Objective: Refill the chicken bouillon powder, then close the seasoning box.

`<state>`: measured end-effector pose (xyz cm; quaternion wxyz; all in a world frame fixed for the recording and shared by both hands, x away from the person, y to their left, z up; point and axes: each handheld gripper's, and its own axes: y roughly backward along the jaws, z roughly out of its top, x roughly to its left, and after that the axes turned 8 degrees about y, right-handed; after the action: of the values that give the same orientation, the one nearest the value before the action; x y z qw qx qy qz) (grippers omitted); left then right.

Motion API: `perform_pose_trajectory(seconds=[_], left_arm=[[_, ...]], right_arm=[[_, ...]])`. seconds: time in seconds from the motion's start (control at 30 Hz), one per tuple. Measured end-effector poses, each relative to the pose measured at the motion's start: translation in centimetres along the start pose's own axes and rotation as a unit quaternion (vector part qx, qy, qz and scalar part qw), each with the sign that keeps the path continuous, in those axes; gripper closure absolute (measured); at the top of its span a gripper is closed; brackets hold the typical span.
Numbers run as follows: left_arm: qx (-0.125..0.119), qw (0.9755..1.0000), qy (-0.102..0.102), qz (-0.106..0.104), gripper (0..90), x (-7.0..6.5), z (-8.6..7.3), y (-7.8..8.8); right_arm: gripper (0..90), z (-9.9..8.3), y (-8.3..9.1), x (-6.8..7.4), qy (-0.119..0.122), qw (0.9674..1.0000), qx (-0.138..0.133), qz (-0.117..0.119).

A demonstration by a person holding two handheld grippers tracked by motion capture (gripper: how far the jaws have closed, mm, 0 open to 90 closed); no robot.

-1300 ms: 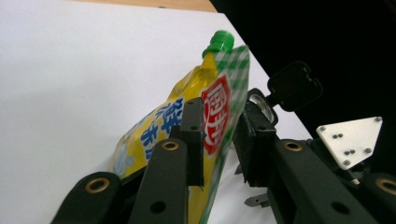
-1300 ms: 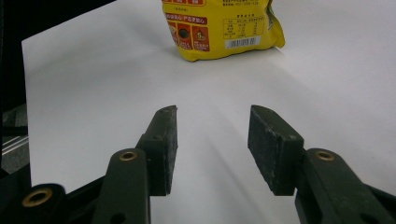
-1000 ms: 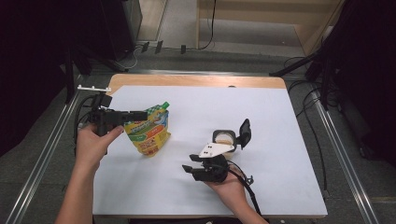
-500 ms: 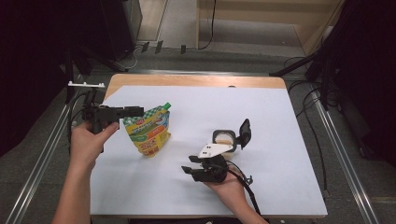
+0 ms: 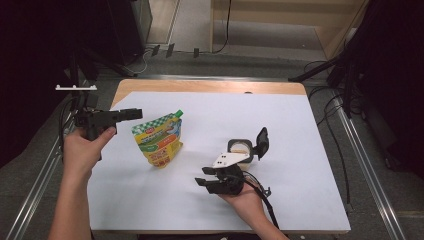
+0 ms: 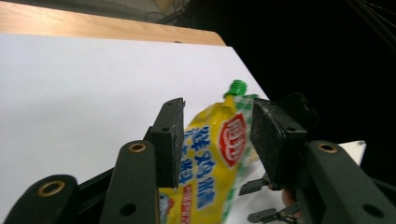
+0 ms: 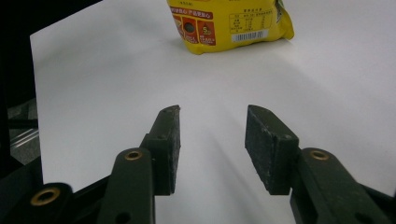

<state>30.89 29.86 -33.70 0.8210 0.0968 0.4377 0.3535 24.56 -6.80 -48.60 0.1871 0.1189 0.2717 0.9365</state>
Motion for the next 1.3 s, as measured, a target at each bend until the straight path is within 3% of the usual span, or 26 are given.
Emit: perform_pose_trajectory(seconds=[0.27, 0.53, 0.7, 0.9, 1.3], left_arm=[[-0.006, 0.9997, 0.005, 0.023, 48.6, 1.7, -0.3, -0.5], [0.001, 0.9995, 0.011, 0.028, 44.3, 3.0, -0.8, -1.6], [-0.004, 0.9994, 0.003, 0.034, 43.3, 3.3, -0.9, -1.7], [-0.008, 0.9992, 0.005, 0.038, 42.2, 4.0, -1.3, -2.1], [0.016, 0.9991, -0.001, 0.039, 40.2, 4.8, -1.8, -3.6]], right_arm=[[71.2, 0.7, 1.2, -0.4, -0.015, 0.9998, 0.008, 0.002], [84.1, 1.3, 2.5, -1.1, -0.037, 0.9989, 0.019, 0.019], [90.0, 1.8, 3.4, -1.5, -0.041, 0.9987, 0.024, 0.021], [90.0, 2.5, 5.0, -1.9, -0.042, 0.9985, 0.028, 0.022], [90.0, 3.5, 9.0, -4.1, -0.057, 0.9983, 0.013, -0.004]])
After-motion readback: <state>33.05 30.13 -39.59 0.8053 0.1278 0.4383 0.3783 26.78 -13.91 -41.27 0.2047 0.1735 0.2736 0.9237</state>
